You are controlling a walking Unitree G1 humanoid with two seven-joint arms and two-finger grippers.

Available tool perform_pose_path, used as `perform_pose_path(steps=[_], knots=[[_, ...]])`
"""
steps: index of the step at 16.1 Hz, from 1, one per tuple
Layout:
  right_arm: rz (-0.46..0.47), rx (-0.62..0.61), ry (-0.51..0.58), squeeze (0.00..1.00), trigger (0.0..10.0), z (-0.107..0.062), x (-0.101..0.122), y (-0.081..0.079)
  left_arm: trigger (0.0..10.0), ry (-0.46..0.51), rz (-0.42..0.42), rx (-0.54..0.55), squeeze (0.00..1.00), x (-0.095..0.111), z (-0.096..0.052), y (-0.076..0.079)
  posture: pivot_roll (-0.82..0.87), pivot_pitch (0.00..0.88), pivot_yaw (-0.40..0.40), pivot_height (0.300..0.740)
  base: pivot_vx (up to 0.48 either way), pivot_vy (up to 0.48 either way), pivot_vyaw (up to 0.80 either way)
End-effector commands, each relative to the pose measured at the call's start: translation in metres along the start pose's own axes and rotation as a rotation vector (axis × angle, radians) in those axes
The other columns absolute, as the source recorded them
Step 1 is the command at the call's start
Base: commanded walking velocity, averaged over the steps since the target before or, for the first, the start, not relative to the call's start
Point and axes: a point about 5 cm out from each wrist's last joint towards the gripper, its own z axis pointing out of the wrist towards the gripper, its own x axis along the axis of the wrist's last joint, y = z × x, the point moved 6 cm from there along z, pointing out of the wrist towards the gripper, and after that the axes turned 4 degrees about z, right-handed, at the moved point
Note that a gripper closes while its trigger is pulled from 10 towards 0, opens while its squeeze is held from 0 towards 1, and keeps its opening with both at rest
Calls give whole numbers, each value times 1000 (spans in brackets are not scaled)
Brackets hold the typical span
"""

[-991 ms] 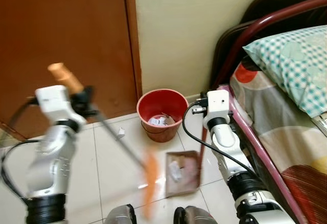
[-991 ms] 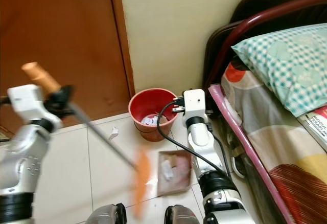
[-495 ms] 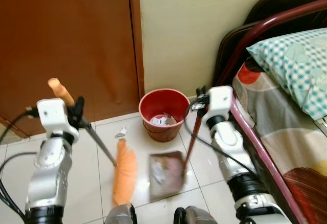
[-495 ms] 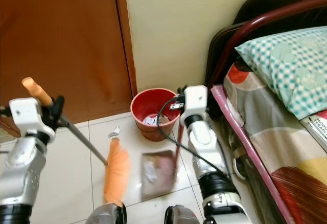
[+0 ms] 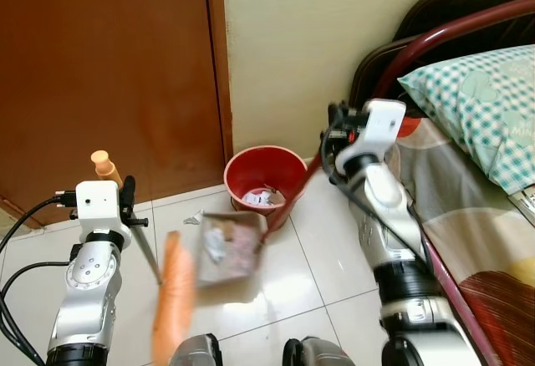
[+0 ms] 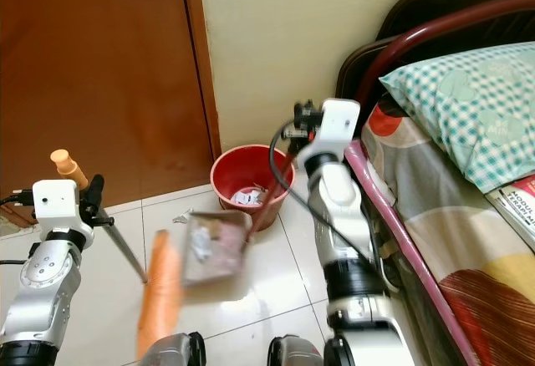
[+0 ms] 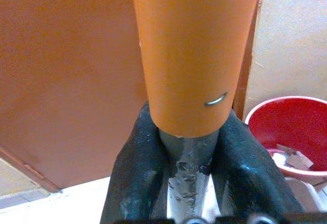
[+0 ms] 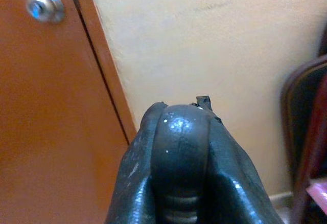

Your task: Sweep floor

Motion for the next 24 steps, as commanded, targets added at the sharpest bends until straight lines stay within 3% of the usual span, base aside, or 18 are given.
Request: perform_pose_path(steps=[1, 5, 10, 15, 17, 18, 22, 23, 24], knots=[[64, 36, 92, 0, 10000, 9, 33, -14, 10000, -54, 45, 22, 0, -17, -4, -6, 34, 82, -35, 740, 0, 0, 0], [137, 53, 138, 0, 10000, 22, 64, -22, 10000, -51, 39, 17, 0, -19, -4, 1, 29, 78, -39, 740, 0, 0, 0], [104, 79, 281, 0, 10000, 32, 122, -24, 10000, -51, 36, 0, 0, -21, -3, 7, 22, 83, -38, 740, 0, 0, 0], [-44, 63, 394, 0, 10000, 30, 165, -10, 10000, -49, 37, -8, 0, -21, -2, 8, 18, 87, -33, 740, 0, 0, 0], [-178, 74, 425, 0, 10000, 27, 175, -9, 10000, -50, 39, -14, 0, -21, -2, 9, 17, 87, -31, 740, 0, 0, 0], [-301, 111, 420, 0, 10000, 25, 170, -14, 10000, -50, 41, -18, 0, -21, -2, 10, 16, 88, -29, 740, 0, 0, 0], [-477, 187, 387, 0, 10000, 17, 134, -34, 10000, -51, 48, -24, 0, -20, -1, 11, 20, 91, -30, 740, 0, 0, 0], [-585, 241, 385, 0, 10000, 13, 117, -47, 10000, -52, 50, -25, 0, -20, -1, 12, 28, 88, -31, 740, 0, 0, 0], [-632, 281, 381, 0, 10000, 10, 108, -55, 10000, -53, 51, -25, 0, -21, -1, 12, 31, 83, -31, 740, 0, 0, 0]])
